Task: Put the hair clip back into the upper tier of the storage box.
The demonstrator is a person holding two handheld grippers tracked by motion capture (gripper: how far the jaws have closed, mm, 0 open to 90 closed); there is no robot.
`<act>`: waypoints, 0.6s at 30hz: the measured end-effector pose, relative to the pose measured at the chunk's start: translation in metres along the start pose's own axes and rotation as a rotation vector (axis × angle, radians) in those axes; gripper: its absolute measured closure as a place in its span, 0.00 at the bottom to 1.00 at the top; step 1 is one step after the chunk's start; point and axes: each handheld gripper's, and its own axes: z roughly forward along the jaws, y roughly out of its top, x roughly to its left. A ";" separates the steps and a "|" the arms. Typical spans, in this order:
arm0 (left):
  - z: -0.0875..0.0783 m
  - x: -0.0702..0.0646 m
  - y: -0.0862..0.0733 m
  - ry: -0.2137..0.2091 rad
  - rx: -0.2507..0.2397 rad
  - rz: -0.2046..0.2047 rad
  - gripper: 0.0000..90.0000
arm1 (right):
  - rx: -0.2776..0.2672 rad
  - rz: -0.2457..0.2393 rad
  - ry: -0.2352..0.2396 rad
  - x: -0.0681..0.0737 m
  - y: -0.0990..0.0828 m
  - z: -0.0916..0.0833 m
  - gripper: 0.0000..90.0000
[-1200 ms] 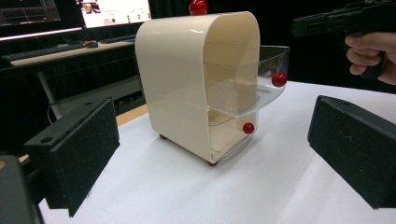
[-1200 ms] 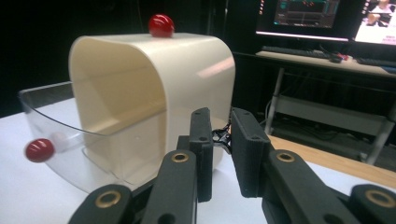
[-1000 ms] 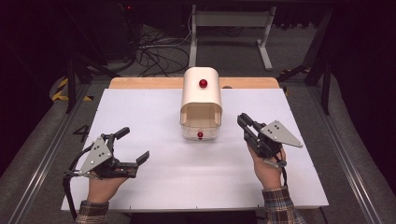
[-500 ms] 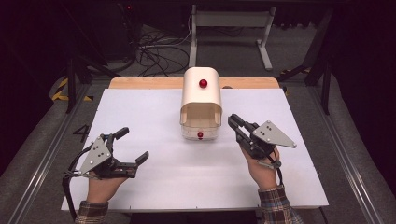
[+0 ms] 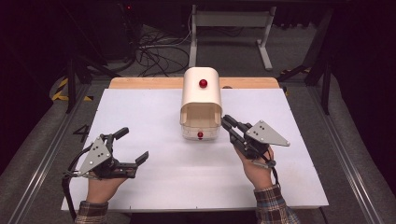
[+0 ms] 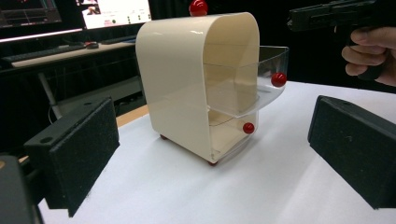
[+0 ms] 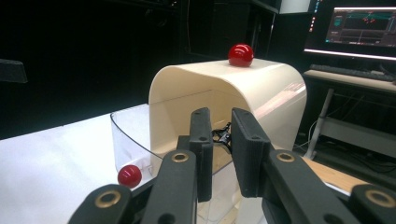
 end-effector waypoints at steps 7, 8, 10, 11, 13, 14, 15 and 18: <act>-0.001 0.001 0.000 0.003 -0.002 -0.004 0.03 | 0.012 0.014 0.013 0.002 -0.001 0.006 0.88; -0.001 0.001 0.000 0.003 -0.002 -0.006 0.03 | 0.016 0.014 0.015 0.002 -0.001 0.007 0.88; -0.001 0.000 -0.001 0.000 -0.002 -0.005 0.03 | 0.026 0.018 0.020 0.003 -0.001 0.010 0.88; -0.001 0.000 0.000 0.000 -0.002 -0.004 0.03 | 0.033 0.022 0.020 0.003 -0.001 0.011 0.88; -0.001 0.000 -0.001 -0.003 -0.002 -0.006 0.03 | 0.038 0.028 0.023 0.003 -0.001 0.013 0.88; -0.001 0.000 -0.001 -0.003 -0.003 -0.005 0.03 | 0.041 0.026 0.021 0.003 -0.001 0.014 0.88; -0.001 0.000 -0.001 -0.003 -0.003 -0.005 0.03 | 0.043 0.027 0.024 0.004 -0.001 0.015 0.88; -0.001 0.001 -0.001 -0.005 -0.002 -0.009 0.03 | 0.053 0.027 0.026 0.004 -0.001 0.017 0.88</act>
